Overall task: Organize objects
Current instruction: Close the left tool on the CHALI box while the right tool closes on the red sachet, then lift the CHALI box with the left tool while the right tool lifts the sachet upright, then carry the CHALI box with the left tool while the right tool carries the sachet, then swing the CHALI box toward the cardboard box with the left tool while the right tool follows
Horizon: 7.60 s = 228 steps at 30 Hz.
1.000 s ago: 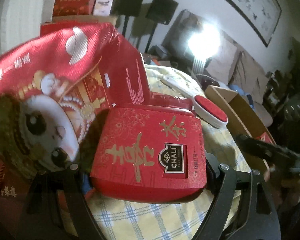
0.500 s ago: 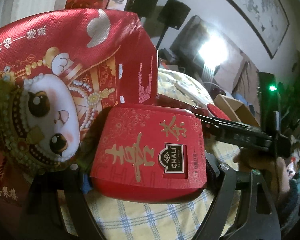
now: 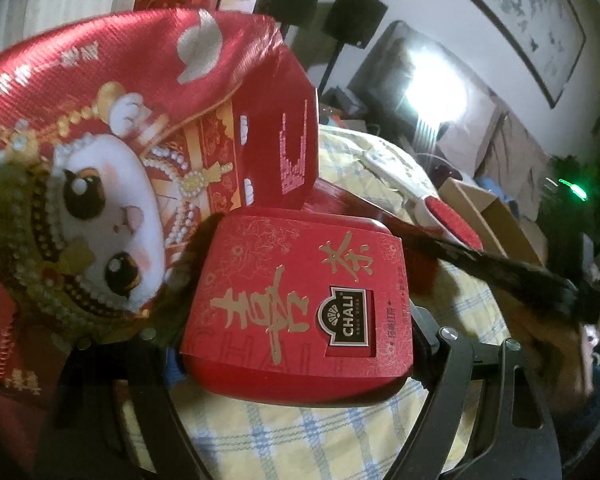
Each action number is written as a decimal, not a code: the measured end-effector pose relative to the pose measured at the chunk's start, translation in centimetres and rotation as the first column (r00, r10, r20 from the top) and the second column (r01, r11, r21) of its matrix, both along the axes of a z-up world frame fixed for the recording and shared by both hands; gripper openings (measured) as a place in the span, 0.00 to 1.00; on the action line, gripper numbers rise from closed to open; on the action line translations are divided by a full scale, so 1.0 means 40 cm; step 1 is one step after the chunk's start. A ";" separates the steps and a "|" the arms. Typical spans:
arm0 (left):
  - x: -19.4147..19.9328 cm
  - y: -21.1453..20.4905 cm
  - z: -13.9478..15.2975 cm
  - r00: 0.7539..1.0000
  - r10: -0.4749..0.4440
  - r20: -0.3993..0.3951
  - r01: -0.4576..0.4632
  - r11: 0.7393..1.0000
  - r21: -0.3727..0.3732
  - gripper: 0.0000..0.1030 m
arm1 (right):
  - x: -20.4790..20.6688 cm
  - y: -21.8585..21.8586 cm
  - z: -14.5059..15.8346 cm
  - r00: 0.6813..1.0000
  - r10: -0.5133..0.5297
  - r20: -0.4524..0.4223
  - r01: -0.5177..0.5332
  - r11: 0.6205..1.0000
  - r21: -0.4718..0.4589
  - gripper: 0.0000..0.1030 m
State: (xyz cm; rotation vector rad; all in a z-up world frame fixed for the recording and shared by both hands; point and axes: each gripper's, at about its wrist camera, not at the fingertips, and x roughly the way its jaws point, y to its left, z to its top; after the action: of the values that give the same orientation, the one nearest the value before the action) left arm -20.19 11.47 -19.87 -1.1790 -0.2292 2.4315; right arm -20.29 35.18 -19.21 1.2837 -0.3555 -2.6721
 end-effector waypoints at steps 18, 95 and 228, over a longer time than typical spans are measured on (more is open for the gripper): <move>0.006 -0.036 0.089 0.997 0.066 -0.029 -0.066 0.998 0.007 0.79 | 0.377 -0.011 0.090 0.999 -0.003 -0.045 0.016 0.954 0.300 0.88; 0.181 0.191 0.273 0.976 0.052 -0.209 -0.064 0.996 -0.054 0.79 | 0.488 0.183 0.293 0.906 -0.050 -0.420 0.102 0.989 0.103 0.20; 0.183 0.466 0.319 0.961 -0.109 -0.255 0.084 0.991 -0.108 0.79 | 0.541 0.476 0.299 0.872 -0.314 -0.375 0.374 0.922 0.098 0.21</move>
State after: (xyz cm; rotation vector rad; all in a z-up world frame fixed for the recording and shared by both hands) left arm -12.86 30.11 -7.12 -0.8717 0.0260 2.5009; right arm 1.36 54.21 -7.24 0.8008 -0.3423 -3.2237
